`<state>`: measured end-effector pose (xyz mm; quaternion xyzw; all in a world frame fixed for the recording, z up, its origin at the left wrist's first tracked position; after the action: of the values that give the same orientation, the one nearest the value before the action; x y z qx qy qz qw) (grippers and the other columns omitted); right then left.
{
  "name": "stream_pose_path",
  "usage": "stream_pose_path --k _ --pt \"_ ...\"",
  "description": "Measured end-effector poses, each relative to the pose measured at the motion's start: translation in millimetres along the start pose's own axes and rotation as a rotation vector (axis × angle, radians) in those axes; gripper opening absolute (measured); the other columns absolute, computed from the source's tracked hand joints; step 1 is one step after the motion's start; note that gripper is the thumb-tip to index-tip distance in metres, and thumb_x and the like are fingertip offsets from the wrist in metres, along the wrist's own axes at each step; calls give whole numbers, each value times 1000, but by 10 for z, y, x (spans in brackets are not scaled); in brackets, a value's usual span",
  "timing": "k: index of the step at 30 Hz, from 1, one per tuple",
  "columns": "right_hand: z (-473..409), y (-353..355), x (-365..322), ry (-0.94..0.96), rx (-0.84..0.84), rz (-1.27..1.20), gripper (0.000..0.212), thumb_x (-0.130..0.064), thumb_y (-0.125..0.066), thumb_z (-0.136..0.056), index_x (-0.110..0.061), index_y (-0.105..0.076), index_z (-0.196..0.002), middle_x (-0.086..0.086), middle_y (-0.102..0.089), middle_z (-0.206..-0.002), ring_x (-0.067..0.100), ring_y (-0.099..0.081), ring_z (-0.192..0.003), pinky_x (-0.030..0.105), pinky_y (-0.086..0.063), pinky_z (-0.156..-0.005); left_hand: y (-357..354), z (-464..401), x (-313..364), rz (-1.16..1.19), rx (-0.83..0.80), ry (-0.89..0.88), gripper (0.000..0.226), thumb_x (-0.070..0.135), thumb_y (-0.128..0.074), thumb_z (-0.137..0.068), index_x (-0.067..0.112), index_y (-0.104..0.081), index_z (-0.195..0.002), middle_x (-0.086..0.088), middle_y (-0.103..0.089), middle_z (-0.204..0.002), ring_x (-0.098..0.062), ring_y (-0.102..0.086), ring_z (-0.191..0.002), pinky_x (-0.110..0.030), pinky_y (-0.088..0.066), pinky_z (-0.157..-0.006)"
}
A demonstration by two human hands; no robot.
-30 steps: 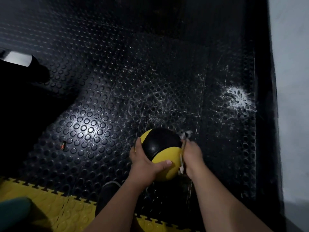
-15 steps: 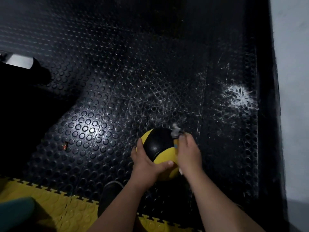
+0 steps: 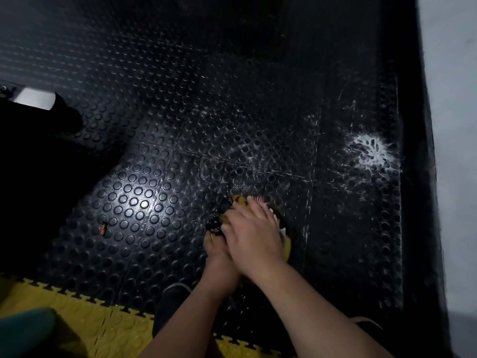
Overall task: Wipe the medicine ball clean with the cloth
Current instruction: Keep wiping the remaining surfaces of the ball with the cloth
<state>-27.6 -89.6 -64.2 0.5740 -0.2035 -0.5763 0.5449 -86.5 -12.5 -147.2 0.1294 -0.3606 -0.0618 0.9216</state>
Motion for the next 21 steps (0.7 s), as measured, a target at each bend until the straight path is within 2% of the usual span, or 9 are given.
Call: stream_pose_path --k 2,4,6,9,13,15,18,20,21 --pt "-51 60 161 -26 -10 -45 42 -43 -38 -107 -25 -57 -139 -5 -51 -152 20 -31 -150 38 -19 -125 54 129 93 -65 46 -58 122 72 -77 -58 16 -24 -153 -20 -21 -158 -29 -38 -139 -48 -35 -117" --pt "-171 123 439 -251 -24 -217 37 -43 -37 -107 -24 -61 -128 0 -63 -132 24 -55 -124 39 -44 -102 60 229 155 -113 28 -144 141 60 -90 -52 36 -1 -158 -2 -1 -164 -26 -18 -149 -47 -26 -122" --pt "-305 170 749 -527 -82 -433 36 -43 -36 -107 -21 -61 -121 7 -64 -122 26 -58 -104 39 -47 -87 23 217 127 -142 7 -165 145 60 -93 -51 47 8 -155 5 11 -165 -28 -9 -153 -50 -23 -122" --pt "-375 150 1047 -769 -221 -592 48 -36 -36 -109 -4 -55 -138 19 -55 -142 36 -53 -125 39 -43 -97 25 246 139 -147 -8 -186 145 61 -93 -51 54 11 -151 15 19 -163 -28 -3 -155 -54 -23 -122" --pt "-349 198 663 -541 -99 -352 35 -39 -38 -107 -19 -62 -120 6 -65 -115 27 -59 -98 37 -44 -77 25 198 95 -180 -11 -179 146 61 -93 -47 53 9 -152 11 17 -165 -27 -4 -155 -54 -22 -123" --pt "-221 174 268 -303 -60 -164 30 -42 -41 -105 -25 -63 -116 0 -63 -117 24 -56 -113 43 -46 -95 42 151 72 -186 -21 -187 142 68 -83 -46 41 0 -158 0 7 -168 -25 -6 -154 -44 -15 -123" --pt "-7 56 -8 -59 -57 49 35 -37 -38 -106 -23 -61 -128 -4 -52 -148 20 -29 -149 41 -19 -124 42 167 31 -246 -16 -212 126 67 -71 -52 25 -15 -158 -11 -11 -165 -34 -17 -152 -35 -17 -119" --pt "-64 111 184 -122 -49 -17 35 -40 -36 -107 -22 -63 -120 -1 -60 -138 23 -44 -138 43 -35 -114 38 189 58 -198 -47 -213 136 68 -83 -50 36 -5 -158 -3 3 -167 -27 -6 -154 -39 -15 -122" --pt "-146 129 352 -222 -57 -80 34 -41 -36 -107 -22 -63 -113 3 -65 -124 25 -55 -120 42 -45 -99 36 193 92 -200 -57 -220 141 66 -88 -50 43 1 -157 4 11 -167 -24 -2 -155 -43 -15 -124"
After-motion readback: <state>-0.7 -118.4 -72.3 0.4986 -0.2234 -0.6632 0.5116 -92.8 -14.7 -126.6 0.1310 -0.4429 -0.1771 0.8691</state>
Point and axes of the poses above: each hand's wrist, its own z-axis away from the middle knuckle, its own y-axis out of the back of the hand, x = y × z, the point moved 2 cm from there along -z, towards the middle knuckle
